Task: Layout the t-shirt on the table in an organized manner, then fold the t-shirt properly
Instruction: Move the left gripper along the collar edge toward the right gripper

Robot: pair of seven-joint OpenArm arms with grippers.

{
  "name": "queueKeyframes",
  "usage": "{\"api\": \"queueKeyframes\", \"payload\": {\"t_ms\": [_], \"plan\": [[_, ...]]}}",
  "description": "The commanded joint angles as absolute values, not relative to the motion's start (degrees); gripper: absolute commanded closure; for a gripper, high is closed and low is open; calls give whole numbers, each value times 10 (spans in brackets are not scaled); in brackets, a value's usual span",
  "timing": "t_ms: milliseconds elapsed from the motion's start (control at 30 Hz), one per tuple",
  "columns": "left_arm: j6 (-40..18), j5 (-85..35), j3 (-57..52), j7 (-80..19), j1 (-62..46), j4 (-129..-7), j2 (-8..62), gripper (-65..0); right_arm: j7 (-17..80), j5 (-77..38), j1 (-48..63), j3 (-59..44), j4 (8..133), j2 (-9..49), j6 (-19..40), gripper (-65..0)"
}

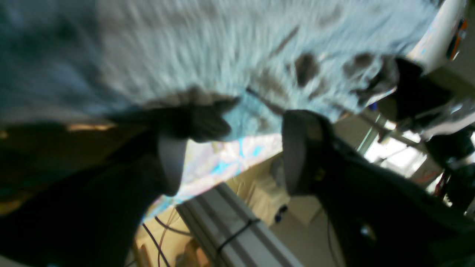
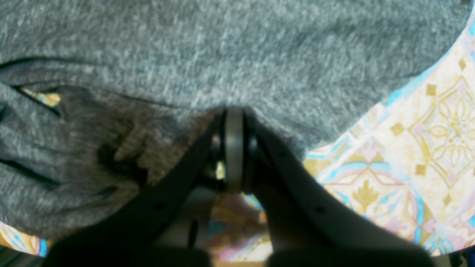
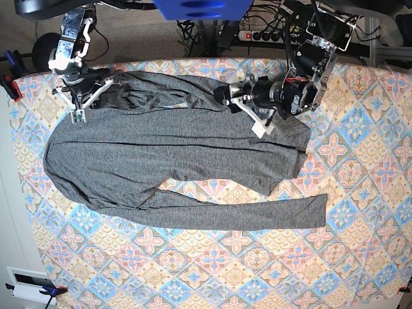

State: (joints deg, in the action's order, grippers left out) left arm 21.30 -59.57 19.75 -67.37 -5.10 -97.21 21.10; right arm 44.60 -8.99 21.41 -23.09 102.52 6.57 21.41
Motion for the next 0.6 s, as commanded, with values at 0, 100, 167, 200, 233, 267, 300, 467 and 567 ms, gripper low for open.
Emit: {"api": "queueKeyframes", "payload": {"t_ms": [0,100,167,200,233,267,300,467,567], "plan": [[214,-591,198,-680,-57,-999,218,-321,436,-95,213,-234,1033,72,214,0],[214,-590,200,-682,-72,-1033,222,-282,436,-95,213,-234,1033,72,214,0],[214,-589,201,-682,-73,-1031,223,-253,436,-95,213,-234,1033,72,214,0],[215,-586,201,-682,-73,-1029,223,-236,436,-95,213,-234,1033,72,214,0],[215,-577,201,-682,-73,-1025,223,-212,436,-95,213,-234,1033,72,214,0],[215,-566,201,-682,-73,-1018,223,-184,436,-95,213,-233,1033,72,214,0],[215,-557,201,-682,-73,-1015,223,-156,436,-95,213,-233,1033,72,214,0],[250,-555,199,-682,-109,-1024,238,-116,436,-95,213,-233,1034,72,214,0],[258,-558,196,-682,-138,-1047,244,-173,436,-95,213,-233,1034,72,214,0]]}}
